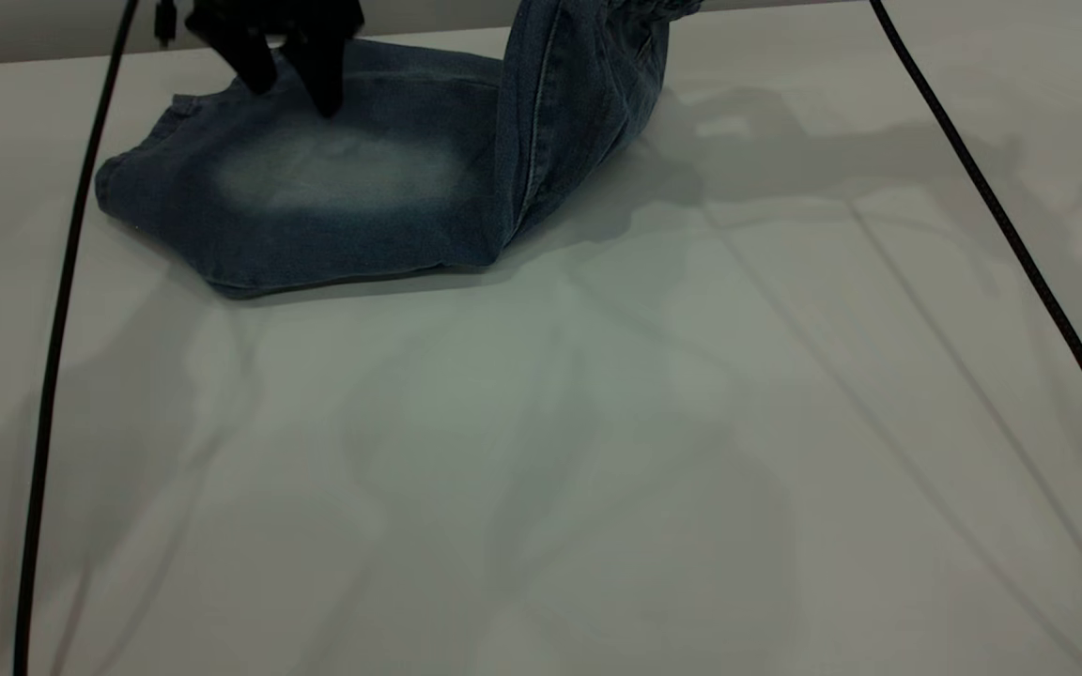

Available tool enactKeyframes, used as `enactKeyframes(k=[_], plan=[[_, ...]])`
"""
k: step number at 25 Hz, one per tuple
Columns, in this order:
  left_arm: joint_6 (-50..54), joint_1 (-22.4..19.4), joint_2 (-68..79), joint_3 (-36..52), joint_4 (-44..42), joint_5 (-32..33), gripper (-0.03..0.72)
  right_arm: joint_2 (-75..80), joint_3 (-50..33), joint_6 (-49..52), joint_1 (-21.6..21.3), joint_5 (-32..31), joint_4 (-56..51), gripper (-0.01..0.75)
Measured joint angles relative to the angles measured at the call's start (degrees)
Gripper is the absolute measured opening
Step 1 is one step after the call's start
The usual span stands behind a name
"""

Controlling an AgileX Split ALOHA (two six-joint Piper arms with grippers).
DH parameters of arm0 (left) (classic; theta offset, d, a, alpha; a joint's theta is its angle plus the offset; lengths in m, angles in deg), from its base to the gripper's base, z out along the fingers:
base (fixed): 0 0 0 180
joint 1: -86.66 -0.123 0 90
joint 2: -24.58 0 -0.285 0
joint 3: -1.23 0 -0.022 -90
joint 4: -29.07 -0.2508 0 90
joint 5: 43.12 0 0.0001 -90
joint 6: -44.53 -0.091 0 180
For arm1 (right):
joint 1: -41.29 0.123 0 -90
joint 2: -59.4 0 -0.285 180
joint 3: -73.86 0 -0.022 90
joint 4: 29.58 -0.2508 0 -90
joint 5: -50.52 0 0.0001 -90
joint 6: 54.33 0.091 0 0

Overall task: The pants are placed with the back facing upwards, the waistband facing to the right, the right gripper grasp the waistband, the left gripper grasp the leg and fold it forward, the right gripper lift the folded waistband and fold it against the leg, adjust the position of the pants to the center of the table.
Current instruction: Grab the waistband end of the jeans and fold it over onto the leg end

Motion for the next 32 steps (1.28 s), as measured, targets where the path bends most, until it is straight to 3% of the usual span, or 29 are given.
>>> enactKeyframes(k=[12, 23, 32], plan=[[0.1, -0.1, 2.1, -0.6, 2.9, 0.2, 0.517, 0.0, 0.0, -0.2, 1.7, -0.8, -5.5, 0.056], [0.0, -0.1, 2.1, -0.6, 3.0, 0.2, 0.517, 0.0, 0.3, -0.3, 8.1, 4.0, -10.4, 0.056], [0.0, -0.1, 2.1, -0.6, 3.0, 0.2, 0.517, 2.1, 3.6, 0.7, 10.0, 9.7, -12.6, 0.056]])
